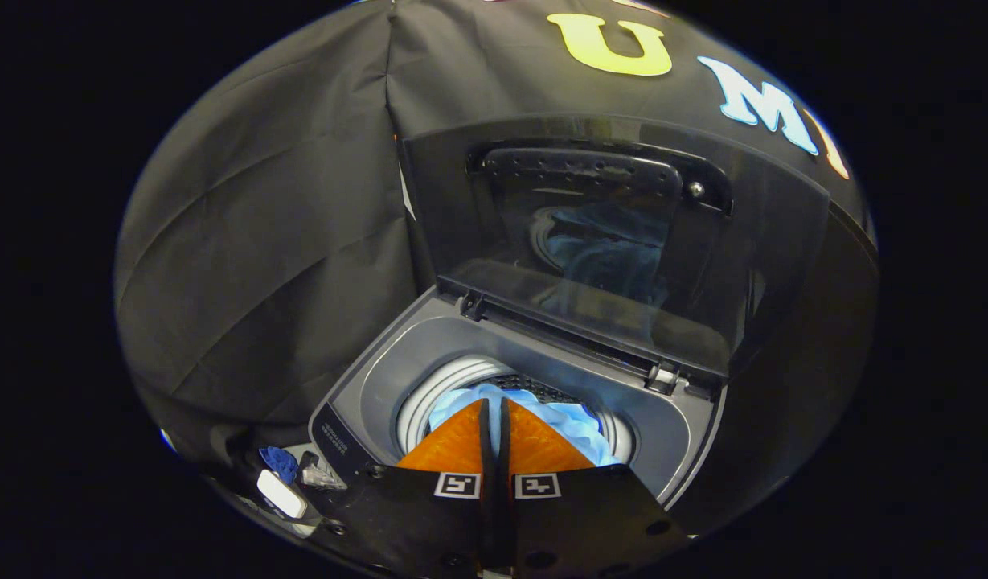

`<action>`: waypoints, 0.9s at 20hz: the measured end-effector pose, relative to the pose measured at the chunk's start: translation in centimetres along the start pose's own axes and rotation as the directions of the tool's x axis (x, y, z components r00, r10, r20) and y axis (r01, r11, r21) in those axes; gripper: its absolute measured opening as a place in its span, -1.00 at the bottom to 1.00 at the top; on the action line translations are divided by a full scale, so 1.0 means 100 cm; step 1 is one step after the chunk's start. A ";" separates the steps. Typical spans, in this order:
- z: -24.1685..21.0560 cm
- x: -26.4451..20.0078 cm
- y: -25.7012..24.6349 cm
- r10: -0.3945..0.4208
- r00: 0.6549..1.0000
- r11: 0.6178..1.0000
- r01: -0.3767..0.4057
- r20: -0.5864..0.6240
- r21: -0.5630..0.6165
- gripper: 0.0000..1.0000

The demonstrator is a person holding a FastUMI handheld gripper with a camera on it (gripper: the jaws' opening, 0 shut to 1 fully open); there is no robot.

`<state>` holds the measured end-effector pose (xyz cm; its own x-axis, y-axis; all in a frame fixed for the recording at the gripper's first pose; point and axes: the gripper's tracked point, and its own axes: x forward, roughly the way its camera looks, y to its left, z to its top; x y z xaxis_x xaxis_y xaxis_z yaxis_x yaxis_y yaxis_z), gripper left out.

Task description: Put the clothes into the washing machine and then close the washing machine lid.

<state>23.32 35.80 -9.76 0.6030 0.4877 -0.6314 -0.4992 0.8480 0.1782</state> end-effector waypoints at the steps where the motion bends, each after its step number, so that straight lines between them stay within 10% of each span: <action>1: -0.002 0.002 0.000 -0.004 1.000 1.000 0.004 -0.003 -0.002 -0.97; 14: -0.016 0.011 0.001 -0.002 0.998 1.000 0.004 -0.059 0.022 -0.96; 18: -0.010 0.010 -0.008 -0.043 0.996 0.998 0.047 -0.076 0.052 0.57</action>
<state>23.70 35.38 -11.30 0.5753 0.4333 -0.6937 -0.4371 0.8798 0.1870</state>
